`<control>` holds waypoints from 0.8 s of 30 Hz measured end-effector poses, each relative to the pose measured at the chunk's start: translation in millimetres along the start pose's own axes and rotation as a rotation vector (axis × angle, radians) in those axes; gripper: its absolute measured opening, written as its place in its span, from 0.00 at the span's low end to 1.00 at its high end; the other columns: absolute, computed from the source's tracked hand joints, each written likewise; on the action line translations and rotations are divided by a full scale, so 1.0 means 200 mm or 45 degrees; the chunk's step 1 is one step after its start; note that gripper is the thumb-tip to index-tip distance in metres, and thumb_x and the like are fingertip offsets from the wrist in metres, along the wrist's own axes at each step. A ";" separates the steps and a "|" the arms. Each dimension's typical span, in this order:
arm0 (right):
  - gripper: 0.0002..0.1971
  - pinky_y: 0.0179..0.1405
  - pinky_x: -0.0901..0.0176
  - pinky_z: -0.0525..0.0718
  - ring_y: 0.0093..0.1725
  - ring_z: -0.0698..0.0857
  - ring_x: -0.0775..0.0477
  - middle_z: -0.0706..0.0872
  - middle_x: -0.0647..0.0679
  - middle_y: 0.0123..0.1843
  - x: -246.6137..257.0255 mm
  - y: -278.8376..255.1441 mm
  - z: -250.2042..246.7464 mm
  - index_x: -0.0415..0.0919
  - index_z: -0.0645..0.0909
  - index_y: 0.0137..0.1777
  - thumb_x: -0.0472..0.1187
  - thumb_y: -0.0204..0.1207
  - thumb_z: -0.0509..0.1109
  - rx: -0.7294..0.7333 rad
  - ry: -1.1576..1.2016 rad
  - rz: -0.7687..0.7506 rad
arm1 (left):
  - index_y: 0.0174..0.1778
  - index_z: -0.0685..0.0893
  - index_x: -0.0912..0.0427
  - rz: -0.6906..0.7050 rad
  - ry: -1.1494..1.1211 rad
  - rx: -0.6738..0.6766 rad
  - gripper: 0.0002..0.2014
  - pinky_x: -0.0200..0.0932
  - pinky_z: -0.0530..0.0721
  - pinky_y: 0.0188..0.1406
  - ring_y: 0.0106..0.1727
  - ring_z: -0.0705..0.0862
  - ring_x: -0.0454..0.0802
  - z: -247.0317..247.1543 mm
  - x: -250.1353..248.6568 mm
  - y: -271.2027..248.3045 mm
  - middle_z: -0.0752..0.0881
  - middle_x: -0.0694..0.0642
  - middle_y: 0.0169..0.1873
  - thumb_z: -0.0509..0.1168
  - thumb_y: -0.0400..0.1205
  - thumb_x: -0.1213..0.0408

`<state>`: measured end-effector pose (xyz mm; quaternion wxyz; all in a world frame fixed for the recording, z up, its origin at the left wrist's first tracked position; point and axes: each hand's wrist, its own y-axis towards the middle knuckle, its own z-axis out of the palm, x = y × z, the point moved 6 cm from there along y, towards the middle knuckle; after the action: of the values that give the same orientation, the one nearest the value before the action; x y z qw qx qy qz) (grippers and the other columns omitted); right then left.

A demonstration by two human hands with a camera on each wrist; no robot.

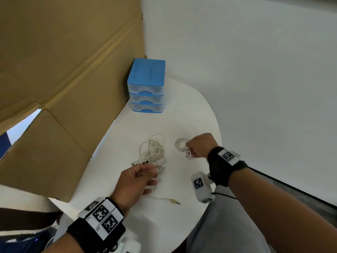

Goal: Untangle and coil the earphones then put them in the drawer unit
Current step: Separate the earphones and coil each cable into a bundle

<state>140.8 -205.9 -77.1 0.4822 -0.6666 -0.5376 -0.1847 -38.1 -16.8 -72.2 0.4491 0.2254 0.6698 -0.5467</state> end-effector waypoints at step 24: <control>0.12 0.55 0.57 0.83 0.54 0.87 0.46 0.90 0.48 0.53 -0.05 -0.46 0.26 0.55 0.84 0.59 0.43 0.79 0.66 0.260 -0.606 -0.396 | 0.30 0.84 0.45 0.580 1.145 -0.142 0.10 0.41 0.81 0.36 0.34 0.84 0.41 0.00 -0.10 -0.04 0.86 0.43 0.28 0.69 0.77 0.51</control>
<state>41.0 -171.8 -67.1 0.3733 -0.5488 -0.7469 -0.0398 -34.5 -15.4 -50.0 0.2355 0.5545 0.7590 -0.2469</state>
